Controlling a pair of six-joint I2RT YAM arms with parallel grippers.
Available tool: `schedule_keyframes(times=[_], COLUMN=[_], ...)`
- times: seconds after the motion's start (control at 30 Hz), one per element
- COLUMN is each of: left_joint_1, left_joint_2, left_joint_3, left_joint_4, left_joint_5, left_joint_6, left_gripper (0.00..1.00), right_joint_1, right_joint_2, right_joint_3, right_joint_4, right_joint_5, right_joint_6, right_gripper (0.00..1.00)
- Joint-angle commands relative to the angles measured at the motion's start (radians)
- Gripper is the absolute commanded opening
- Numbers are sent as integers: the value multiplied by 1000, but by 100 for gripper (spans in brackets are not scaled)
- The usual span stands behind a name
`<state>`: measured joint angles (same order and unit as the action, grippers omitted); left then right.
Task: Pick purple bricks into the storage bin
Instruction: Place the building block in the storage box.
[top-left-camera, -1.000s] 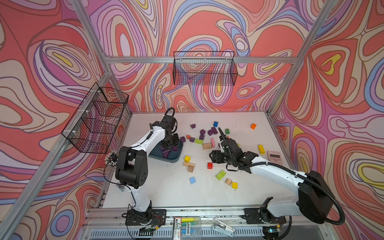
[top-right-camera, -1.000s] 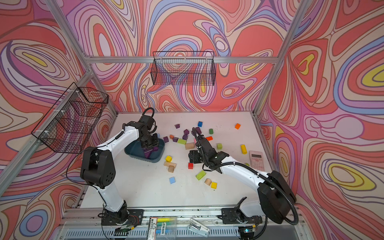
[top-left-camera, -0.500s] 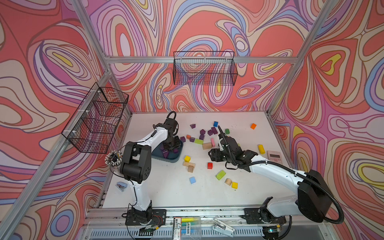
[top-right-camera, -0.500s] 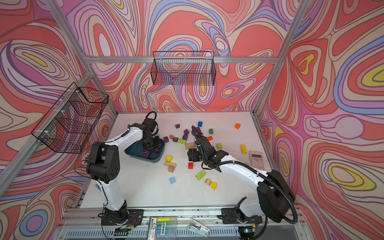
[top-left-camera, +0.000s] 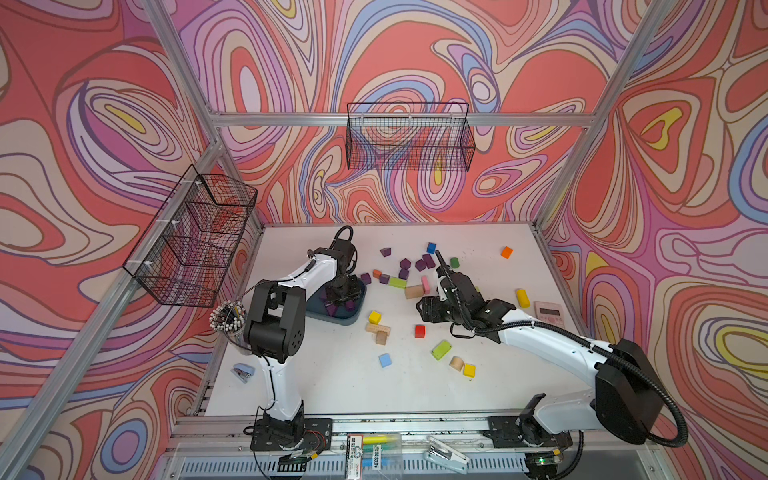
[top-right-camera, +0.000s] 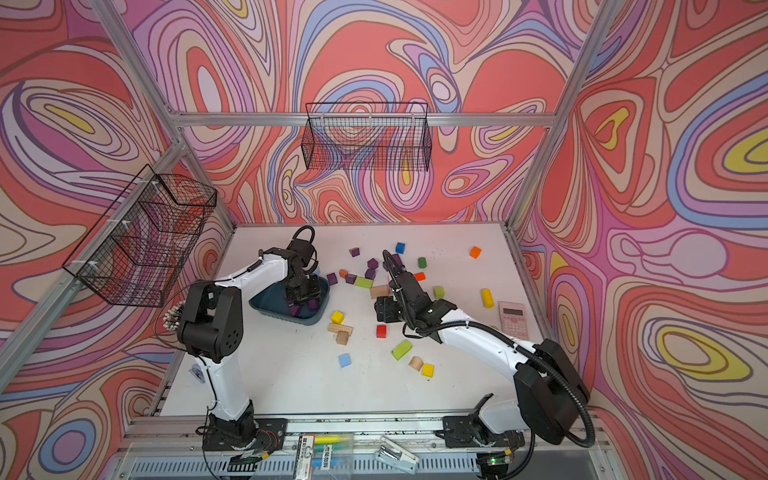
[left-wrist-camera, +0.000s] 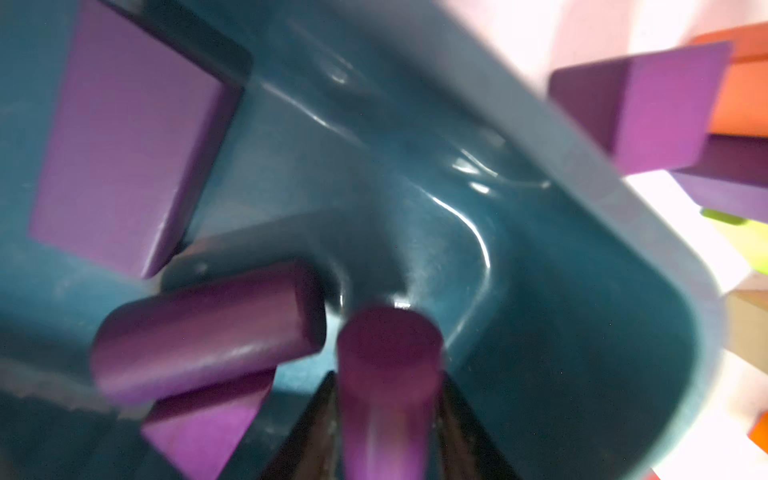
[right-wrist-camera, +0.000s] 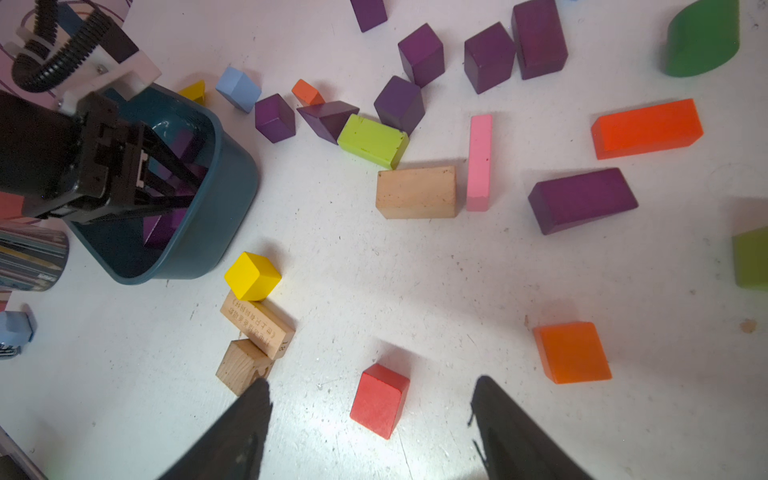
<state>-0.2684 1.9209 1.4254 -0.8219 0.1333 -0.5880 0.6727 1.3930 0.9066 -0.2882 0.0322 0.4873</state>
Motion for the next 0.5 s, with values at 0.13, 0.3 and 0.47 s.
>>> schedule_keyframes(times=[0.13,0.3,0.47], left_joint_1=[4,2,-10], left_joint_2=[-141,-243,-316], left_joint_3=[66,23,-23], left_joint_4=[-83,-76,-109], left_joint_5=[-25,-10,7], left_joint_6=[20,25,64], left_gripper=[61,68,74], right_joint_1=[-6,-6,-5], right_joint_2=[24,31,47], right_joint_3=[47,60,82], right_joint_4=[0,2,0], right_joint_5=[-5,-3,0], right_joint_6=[-10,-12,-14], right_gripper=[80,80,80])
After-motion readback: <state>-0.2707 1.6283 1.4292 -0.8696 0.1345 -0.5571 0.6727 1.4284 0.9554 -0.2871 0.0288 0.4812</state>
